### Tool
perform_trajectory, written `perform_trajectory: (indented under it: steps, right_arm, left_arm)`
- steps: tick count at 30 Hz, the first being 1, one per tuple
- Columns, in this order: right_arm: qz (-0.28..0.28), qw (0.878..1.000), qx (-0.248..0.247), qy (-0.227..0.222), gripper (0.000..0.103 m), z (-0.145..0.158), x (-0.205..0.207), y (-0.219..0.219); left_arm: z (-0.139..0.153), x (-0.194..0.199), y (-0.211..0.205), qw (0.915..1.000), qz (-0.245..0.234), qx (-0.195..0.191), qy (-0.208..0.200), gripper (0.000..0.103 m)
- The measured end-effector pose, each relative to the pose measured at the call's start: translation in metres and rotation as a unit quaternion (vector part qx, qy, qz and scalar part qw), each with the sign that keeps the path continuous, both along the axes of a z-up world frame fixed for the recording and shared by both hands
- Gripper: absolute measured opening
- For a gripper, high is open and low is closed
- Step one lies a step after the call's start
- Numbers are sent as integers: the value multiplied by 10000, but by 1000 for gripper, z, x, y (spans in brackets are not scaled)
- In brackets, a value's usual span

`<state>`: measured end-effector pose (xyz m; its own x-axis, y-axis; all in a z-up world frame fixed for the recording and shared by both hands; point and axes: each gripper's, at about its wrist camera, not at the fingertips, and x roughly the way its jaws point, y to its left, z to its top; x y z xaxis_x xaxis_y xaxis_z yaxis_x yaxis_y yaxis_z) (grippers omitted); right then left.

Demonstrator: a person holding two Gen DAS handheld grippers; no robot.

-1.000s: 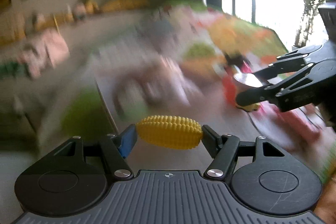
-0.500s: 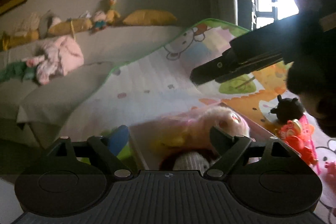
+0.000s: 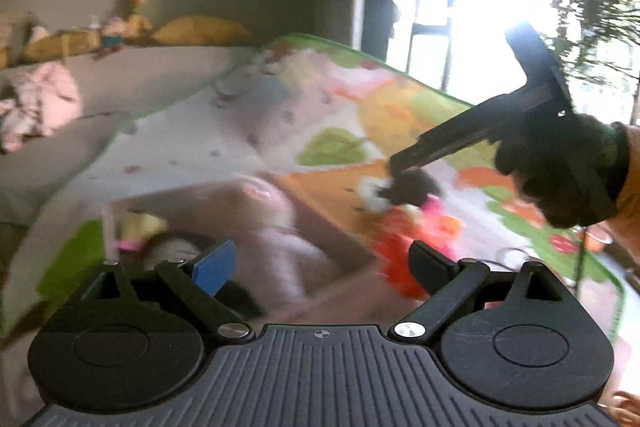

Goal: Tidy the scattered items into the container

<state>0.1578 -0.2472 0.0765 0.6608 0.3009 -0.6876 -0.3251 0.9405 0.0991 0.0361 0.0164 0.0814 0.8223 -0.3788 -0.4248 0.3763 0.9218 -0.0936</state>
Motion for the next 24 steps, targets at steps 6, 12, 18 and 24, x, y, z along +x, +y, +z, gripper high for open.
perform_trajectory:
  steps: [6,12,18,24]
  right_arm:
    - [407,9974,-588,-70,33,-31,-2,21]
    - [89,9994,-195,-273,19,-13,-25,9]
    - [550,9950,496,-674,19,38,-93,5]
    - [1405,9811,1299,-281,19,52,-134,22]
  left_arm:
    - [-3,-13,-30,9992,-52,388,75,98]
    - [-14,-32,-35,9970,75,719,283,99]
    - [-41,-46,-30,9935,154,807,794,99]
    - [-47,-60,-33,9938,86,644,902,99]
